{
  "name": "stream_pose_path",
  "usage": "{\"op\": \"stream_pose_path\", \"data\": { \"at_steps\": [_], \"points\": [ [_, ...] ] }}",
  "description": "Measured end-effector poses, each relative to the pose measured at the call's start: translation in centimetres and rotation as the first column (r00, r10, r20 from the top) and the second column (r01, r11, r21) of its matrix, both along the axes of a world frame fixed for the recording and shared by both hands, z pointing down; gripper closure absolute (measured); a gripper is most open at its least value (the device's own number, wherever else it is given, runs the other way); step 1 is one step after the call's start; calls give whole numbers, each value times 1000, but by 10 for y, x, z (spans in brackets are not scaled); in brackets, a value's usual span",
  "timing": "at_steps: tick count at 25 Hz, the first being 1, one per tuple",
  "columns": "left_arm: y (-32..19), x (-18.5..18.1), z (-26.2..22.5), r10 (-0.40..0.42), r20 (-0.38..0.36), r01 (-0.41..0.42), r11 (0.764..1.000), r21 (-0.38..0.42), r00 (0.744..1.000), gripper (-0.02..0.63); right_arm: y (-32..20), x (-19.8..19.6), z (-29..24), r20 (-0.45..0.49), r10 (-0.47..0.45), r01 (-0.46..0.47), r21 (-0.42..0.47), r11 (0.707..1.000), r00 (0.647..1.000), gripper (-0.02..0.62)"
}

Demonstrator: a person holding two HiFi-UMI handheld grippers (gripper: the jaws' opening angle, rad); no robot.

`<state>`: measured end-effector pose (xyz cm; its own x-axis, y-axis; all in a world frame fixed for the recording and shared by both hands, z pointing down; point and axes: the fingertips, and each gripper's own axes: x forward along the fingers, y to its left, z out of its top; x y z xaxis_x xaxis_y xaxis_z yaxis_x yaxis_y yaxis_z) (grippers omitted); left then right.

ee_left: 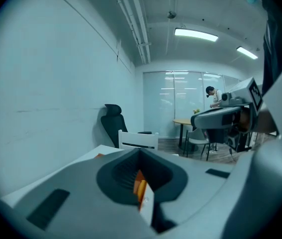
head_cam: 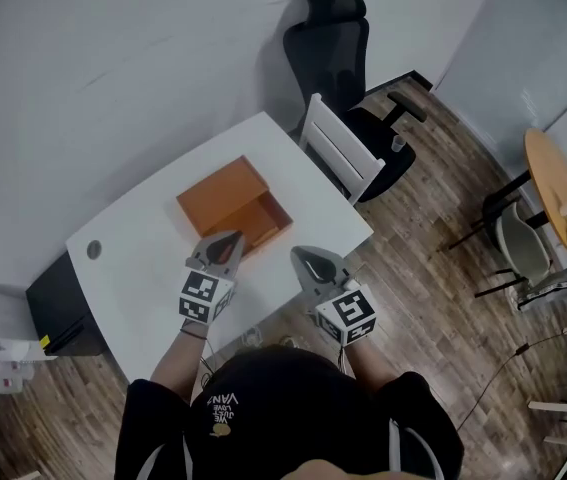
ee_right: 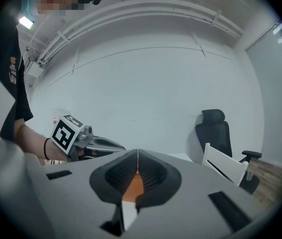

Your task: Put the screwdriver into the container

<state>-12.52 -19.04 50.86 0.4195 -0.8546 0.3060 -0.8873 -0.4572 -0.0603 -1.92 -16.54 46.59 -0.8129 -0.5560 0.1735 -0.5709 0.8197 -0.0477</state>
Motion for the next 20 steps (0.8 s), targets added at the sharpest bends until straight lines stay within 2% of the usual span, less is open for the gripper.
{"op": "stream_pose_path", "data": {
  "at_steps": [10,17,20],
  "points": [
    [22,7,-27,-14,-9,14,997,72,1000,591,0,-2,-7,8,-19,19,20,1000,1000,583],
    [35,8,-37,-31,-30,33,996,84,999,590,0,-1,-6,13,-26,26,22,999,1000,583],
    [42,5,-36,-44,-14,45,995,89,999,589,1,-3,-4,14,-33,33,17,999,999,583]
  ]
}}
